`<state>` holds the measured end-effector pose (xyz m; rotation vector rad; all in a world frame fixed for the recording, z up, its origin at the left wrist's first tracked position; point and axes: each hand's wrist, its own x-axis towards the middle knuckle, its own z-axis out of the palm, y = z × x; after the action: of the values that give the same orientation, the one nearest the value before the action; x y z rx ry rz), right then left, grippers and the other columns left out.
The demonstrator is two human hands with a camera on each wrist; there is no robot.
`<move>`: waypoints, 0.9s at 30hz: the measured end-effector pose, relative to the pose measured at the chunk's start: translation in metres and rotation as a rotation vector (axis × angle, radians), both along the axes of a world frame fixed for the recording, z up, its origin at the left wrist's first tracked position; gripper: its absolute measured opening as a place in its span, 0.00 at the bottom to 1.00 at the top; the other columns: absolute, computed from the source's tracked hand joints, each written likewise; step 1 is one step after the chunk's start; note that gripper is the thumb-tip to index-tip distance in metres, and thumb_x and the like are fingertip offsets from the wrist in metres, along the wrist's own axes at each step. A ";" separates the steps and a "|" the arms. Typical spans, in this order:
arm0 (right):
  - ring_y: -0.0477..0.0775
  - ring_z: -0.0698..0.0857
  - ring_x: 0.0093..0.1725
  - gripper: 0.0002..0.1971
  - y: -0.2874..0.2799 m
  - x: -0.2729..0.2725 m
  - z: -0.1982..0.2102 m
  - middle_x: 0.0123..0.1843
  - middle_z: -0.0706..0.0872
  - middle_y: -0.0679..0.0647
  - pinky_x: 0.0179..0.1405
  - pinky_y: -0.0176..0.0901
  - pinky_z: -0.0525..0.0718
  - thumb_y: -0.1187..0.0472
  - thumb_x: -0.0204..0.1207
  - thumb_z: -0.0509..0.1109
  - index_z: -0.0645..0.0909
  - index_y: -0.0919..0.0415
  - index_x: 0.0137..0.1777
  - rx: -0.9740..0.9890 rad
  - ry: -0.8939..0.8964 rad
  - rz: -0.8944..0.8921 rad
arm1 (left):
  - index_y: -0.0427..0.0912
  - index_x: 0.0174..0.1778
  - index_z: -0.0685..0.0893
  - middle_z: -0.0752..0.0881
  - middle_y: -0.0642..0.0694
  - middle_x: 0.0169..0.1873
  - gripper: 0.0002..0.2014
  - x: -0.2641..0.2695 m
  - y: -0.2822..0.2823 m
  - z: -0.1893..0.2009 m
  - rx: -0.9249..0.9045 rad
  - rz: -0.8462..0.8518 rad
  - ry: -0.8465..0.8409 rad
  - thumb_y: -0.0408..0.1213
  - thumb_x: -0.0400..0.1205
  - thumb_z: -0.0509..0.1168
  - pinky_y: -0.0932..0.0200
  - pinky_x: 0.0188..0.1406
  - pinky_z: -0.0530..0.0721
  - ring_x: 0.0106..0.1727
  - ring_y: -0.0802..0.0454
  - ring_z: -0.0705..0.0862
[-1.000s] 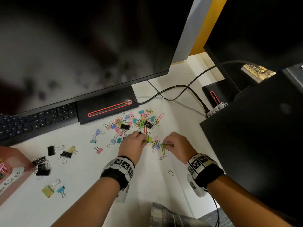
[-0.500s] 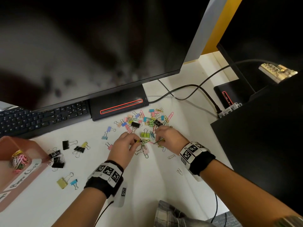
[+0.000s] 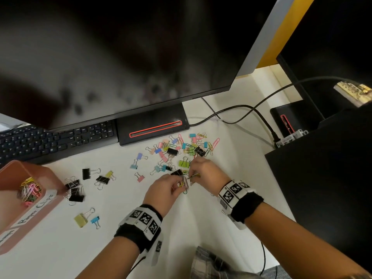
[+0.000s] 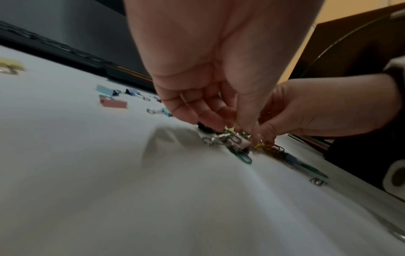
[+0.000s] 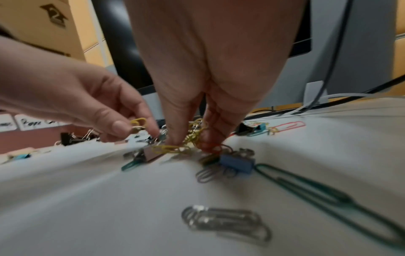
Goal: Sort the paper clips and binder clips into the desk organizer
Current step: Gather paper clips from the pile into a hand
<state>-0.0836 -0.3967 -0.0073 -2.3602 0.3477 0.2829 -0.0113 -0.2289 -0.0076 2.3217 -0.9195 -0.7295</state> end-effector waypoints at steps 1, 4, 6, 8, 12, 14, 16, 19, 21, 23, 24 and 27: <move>0.56 0.83 0.50 0.04 0.004 0.002 -0.001 0.53 0.81 0.56 0.53 0.47 0.82 0.68 0.71 0.72 0.84 0.64 0.45 -0.021 0.028 0.003 | 0.50 0.59 0.82 0.83 0.50 0.40 0.15 -0.002 -0.003 -0.003 0.027 0.025 -0.001 0.46 0.76 0.69 0.62 0.42 0.79 0.39 0.55 0.80; 0.60 0.82 0.55 0.08 0.009 0.008 -0.003 0.56 0.83 0.59 0.56 0.47 0.79 0.67 0.75 0.68 0.84 0.65 0.51 -0.070 0.118 0.043 | 0.50 0.60 0.81 0.85 0.49 0.42 0.17 -0.004 -0.008 -0.009 0.061 0.120 0.024 0.46 0.75 0.70 0.57 0.46 0.81 0.42 0.53 0.82; 0.60 0.82 0.55 0.08 0.008 0.008 -0.002 0.54 0.85 0.60 0.56 0.48 0.79 0.66 0.76 0.67 0.84 0.64 0.53 -0.064 0.150 0.031 | 0.49 0.58 0.81 0.84 0.49 0.41 0.15 -0.002 -0.010 -0.010 0.077 0.151 0.022 0.44 0.76 0.70 0.56 0.47 0.82 0.42 0.52 0.82; 0.60 0.83 0.52 0.06 0.007 0.004 -0.002 0.51 0.86 0.59 0.52 0.50 0.81 0.64 0.74 0.69 0.83 0.61 0.50 -0.043 0.116 -0.027 | 0.48 0.56 0.82 0.84 0.49 0.41 0.13 0.001 -0.010 -0.012 0.098 0.163 0.016 0.42 0.76 0.69 0.57 0.47 0.82 0.42 0.52 0.83; 0.57 0.84 0.51 0.09 0.002 0.000 0.001 0.52 0.87 0.57 0.51 0.45 0.80 0.60 0.75 0.70 0.83 0.61 0.53 -0.027 0.126 -0.046 | 0.48 0.54 0.83 0.84 0.49 0.46 0.10 0.012 0.000 -0.012 0.113 0.147 0.040 0.41 0.77 0.68 0.56 0.49 0.83 0.45 0.53 0.82; 0.56 0.84 0.51 0.09 -0.003 0.001 0.003 0.53 0.87 0.56 0.51 0.42 0.78 0.60 0.76 0.69 0.84 0.61 0.53 -0.032 0.146 -0.029 | 0.46 0.54 0.84 0.83 0.48 0.46 0.09 0.018 0.007 -0.011 0.107 0.123 0.028 0.39 0.78 0.66 0.57 0.48 0.81 0.44 0.54 0.80; 0.56 0.84 0.51 0.09 -0.007 0.001 0.004 0.53 0.87 0.57 0.53 0.42 0.79 0.60 0.76 0.68 0.85 0.60 0.52 -0.015 0.165 -0.022 | 0.44 0.54 0.84 0.81 0.48 0.46 0.08 0.024 0.014 -0.008 0.089 0.136 0.002 0.38 0.80 0.64 0.65 0.43 0.76 0.43 0.55 0.78; 0.57 0.83 0.51 0.08 -0.013 -0.001 0.010 0.52 0.84 0.58 0.51 0.41 0.78 0.61 0.76 0.69 0.86 0.61 0.52 -0.006 0.142 -0.057 | 0.42 0.54 0.83 0.82 0.44 0.47 0.08 0.035 0.028 -0.004 0.090 0.202 -0.067 0.36 0.80 0.63 0.64 0.43 0.72 0.42 0.54 0.77; 0.56 0.83 0.51 0.09 -0.016 -0.003 0.015 0.52 0.84 0.58 0.49 0.39 0.79 0.62 0.76 0.70 0.86 0.62 0.54 -0.006 0.098 -0.091 | 0.44 0.53 0.83 0.83 0.44 0.45 0.08 0.041 0.037 -0.001 0.096 0.226 -0.103 0.34 0.79 0.64 0.60 0.43 0.73 0.43 0.52 0.78; 0.55 0.83 0.53 0.10 -0.018 -0.003 0.020 0.54 0.85 0.56 0.46 0.35 0.77 0.62 0.76 0.69 0.86 0.62 0.56 0.008 0.074 -0.136 | 0.47 0.52 0.84 0.83 0.47 0.41 0.08 0.039 0.041 0.002 0.065 0.178 -0.127 0.35 0.78 0.65 0.59 0.42 0.74 0.42 0.51 0.79; 0.54 0.84 0.53 0.10 -0.019 -0.004 0.021 0.54 0.86 0.55 0.48 0.35 0.78 0.61 0.76 0.69 0.86 0.61 0.56 0.013 0.059 -0.151 | 0.48 0.51 0.84 0.83 0.48 0.39 0.08 0.035 0.040 0.004 0.044 0.122 -0.140 0.36 0.78 0.67 0.59 0.42 0.75 0.41 0.52 0.79; 0.54 0.85 0.53 0.10 -0.019 -0.004 0.026 0.54 0.88 0.55 0.53 0.39 0.81 0.60 0.75 0.71 0.86 0.58 0.55 0.039 0.040 -0.185 | 0.49 0.51 0.87 0.85 0.50 0.37 0.09 0.017 0.028 0.000 0.009 -0.019 -0.197 0.39 0.76 0.70 0.60 0.44 0.78 0.40 0.51 0.81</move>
<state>-0.0880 -0.4154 0.0188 -2.2679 0.5710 0.2466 0.0062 -0.2007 -0.0076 2.4283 -1.0264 -0.5195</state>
